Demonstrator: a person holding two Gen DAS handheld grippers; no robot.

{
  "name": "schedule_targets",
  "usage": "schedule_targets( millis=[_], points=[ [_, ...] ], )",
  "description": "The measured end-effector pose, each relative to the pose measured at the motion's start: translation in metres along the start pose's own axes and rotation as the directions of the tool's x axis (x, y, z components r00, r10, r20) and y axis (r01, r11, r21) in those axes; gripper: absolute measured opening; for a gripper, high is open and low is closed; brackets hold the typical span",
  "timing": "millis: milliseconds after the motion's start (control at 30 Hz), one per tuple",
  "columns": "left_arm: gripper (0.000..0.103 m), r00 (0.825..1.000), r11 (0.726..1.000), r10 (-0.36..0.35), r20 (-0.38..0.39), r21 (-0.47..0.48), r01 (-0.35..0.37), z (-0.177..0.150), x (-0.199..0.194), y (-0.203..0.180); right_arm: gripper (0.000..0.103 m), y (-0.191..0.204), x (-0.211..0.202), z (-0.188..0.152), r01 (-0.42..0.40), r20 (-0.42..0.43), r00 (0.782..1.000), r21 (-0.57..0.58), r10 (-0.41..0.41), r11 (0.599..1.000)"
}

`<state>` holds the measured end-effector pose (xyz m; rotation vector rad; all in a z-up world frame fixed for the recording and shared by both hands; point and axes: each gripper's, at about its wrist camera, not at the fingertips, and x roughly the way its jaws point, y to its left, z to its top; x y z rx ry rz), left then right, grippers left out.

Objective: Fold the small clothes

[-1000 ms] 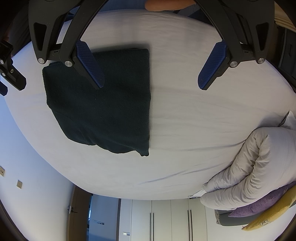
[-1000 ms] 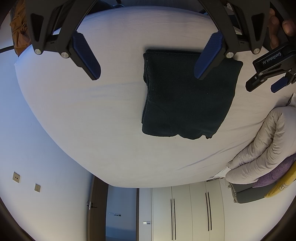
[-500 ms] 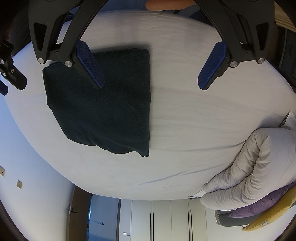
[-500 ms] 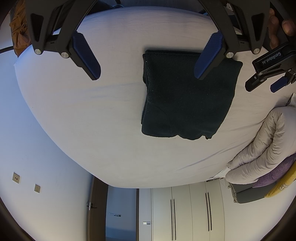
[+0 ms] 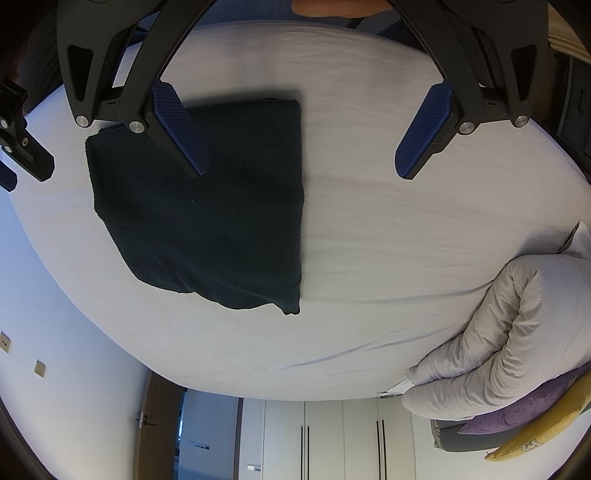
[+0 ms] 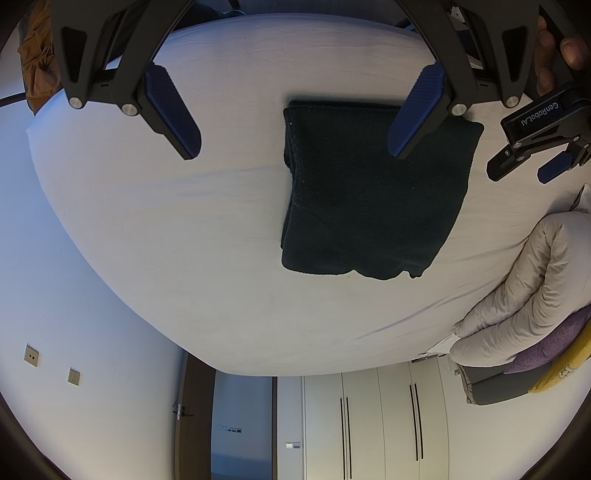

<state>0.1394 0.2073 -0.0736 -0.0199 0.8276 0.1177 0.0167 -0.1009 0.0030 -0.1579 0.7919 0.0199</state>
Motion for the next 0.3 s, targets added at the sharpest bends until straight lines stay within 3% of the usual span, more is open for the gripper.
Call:
schedule_targets(
  millis=[300],
  points=[
    [0.103,1.000,1.000,-0.003,0.007,0.001,0.003,-0.0001,-0.0002,0.0001,0.103,0.0004,0.0005,-0.0008,-0.001,-0.002,1.000,0.001,0.001,1.000]
  ],
)
